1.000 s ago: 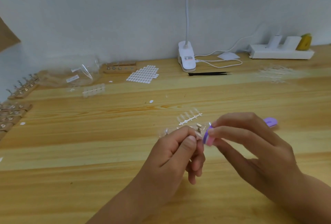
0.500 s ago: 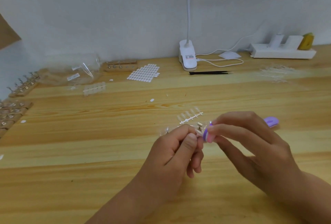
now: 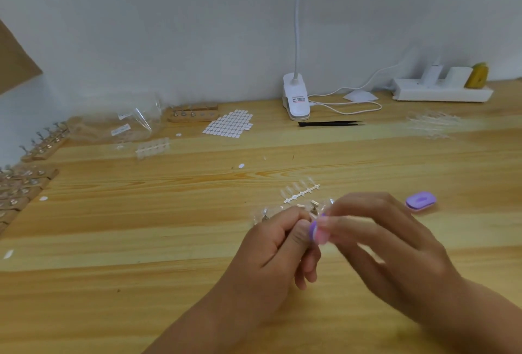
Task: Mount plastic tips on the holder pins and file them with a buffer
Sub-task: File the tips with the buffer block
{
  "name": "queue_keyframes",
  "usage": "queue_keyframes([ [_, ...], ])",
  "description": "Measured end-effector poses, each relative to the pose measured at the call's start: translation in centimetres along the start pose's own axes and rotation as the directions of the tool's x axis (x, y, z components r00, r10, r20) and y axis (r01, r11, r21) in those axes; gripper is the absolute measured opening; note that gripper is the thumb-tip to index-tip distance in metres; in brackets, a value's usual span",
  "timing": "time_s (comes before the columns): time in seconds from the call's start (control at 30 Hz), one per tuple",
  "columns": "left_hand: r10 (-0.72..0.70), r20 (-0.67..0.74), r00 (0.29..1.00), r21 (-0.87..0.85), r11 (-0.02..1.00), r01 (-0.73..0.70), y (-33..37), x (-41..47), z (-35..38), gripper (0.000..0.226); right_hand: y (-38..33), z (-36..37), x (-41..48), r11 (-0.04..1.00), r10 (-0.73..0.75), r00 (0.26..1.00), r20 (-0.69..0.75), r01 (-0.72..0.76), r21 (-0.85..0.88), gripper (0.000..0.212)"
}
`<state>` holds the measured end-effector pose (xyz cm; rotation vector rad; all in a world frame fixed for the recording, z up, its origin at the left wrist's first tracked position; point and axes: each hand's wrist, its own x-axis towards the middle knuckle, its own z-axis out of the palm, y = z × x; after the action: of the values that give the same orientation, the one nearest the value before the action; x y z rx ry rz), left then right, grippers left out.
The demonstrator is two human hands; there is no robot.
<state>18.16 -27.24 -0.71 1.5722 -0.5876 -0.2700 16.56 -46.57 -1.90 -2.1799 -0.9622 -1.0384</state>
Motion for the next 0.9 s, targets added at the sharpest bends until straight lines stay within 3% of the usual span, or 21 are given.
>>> queue_keyframes([
  [0.1,0.0,0.001,1.0,0.018,1.0,0.0,0.1,0.0,-0.1,0.03,0.2,0.0,0.1,0.998,0.054,0.998,-0.018,-0.054,0.023,0.024],
  [0.23,0.007,0.014,1.0,0.026,1.0,-0.007,0.2,0.0,-0.1,0.031,-0.3,0.4,-0.1,1.0,-0.018,1.0,-0.011,0.018,0.018,0.027],
  [0.37,-0.001,-0.001,1.0,0.007,1.0,0.001,0.2,0.0,-0.1,0.029,0.4,-0.1,0.1,0.997,0.073,0.997,-0.017,-0.072,0.02,0.025],
  [0.5,0.003,0.006,1.0,0.006,1.0,-0.003,0.3,-0.2,0.0,0.029,-0.5,0.3,0.1,1.0,-0.005,1.0,-0.021,0.006,0.022,0.032],
  [0.63,0.006,-0.008,1.0,0.009,1.0,-0.006,0.4,-0.1,0.0,0.027,0.1,0.0,0.2,0.998,0.056,0.998,-0.008,-0.056,0.022,0.024],
  [0.77,-0.003,-0.017,1.0,0.007,1.0,0.003,0.3,-0.1,0.0,0.027,-0.6,0.5,0.2,0.999,-0.008,1.0,0.002,0.008,0.042,0.031],
  [0.9,-0.029,-0.025,0.999,0.012,1.0,0.029,0.4,-0.1,0.0,0.029,0.4,0.0,0.3,0.995,0.096,0.995,0.018,-0.096,0.029,0.022],
])
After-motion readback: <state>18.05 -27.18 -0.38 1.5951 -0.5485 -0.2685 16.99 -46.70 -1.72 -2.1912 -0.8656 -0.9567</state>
